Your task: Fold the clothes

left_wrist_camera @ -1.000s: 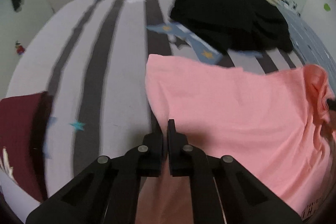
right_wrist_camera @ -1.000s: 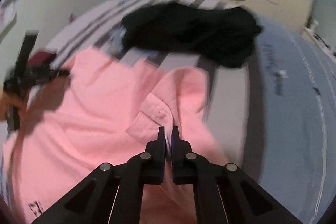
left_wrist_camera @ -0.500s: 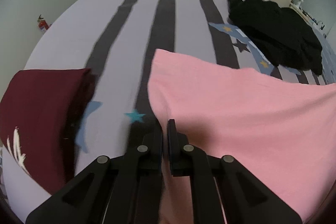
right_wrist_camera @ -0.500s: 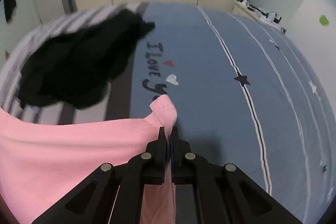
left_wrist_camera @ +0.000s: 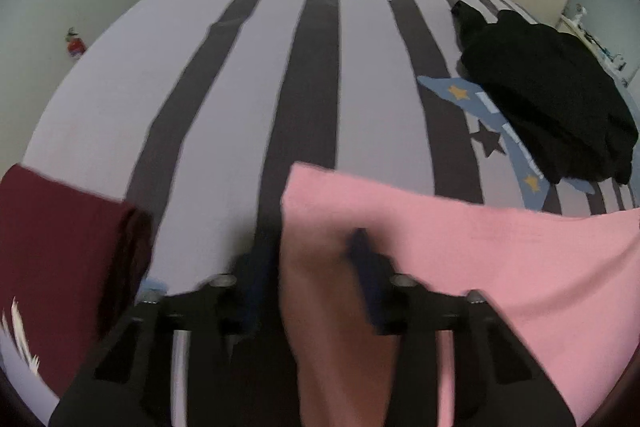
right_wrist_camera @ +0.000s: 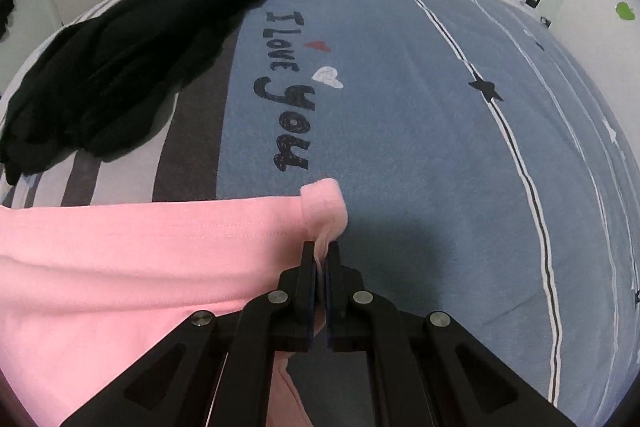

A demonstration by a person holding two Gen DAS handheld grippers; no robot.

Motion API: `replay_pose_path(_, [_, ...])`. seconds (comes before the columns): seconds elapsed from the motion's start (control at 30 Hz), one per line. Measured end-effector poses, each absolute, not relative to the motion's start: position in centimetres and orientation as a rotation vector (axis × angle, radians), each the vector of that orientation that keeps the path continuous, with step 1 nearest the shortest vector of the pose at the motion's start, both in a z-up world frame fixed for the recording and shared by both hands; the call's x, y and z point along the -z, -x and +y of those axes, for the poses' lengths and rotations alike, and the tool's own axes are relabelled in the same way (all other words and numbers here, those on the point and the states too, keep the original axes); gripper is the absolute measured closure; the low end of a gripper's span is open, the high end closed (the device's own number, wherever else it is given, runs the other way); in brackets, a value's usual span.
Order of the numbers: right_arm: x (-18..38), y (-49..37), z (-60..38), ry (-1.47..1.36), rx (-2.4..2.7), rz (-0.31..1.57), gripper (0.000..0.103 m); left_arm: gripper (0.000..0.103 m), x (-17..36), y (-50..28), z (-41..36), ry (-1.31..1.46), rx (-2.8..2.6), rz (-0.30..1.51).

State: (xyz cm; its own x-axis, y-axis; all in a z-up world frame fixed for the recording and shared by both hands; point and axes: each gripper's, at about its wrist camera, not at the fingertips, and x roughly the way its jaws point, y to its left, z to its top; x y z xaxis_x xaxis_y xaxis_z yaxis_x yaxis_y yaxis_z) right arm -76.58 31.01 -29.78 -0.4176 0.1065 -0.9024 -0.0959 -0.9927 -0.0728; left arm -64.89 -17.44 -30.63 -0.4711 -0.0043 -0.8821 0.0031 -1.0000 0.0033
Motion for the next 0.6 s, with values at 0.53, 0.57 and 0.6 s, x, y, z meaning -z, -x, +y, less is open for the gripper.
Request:
replay_pose_path(0.53, [25.0, 79.2, 32.3, 1.372, -2.589, -0.028, 0.1, 0.101, 26.2, 67.4, -16.7, -1.408, 2.791, -0.015])
replay_pose_path(0.57, [26.0, 79.2, 32.0, 1.41, -2.568, -0.069, 0.1, 0.101, 27.2, 67.7, -16.3, -1.44, 2.763, -0.07])
replay_pose_path(0.6, [27.0, 79.3, 31.8, 1.447, -2.547, -0.108, 0.1, 0.101, 28.0, 67.9, -15.9, -1.462, 2.739, -0.11])
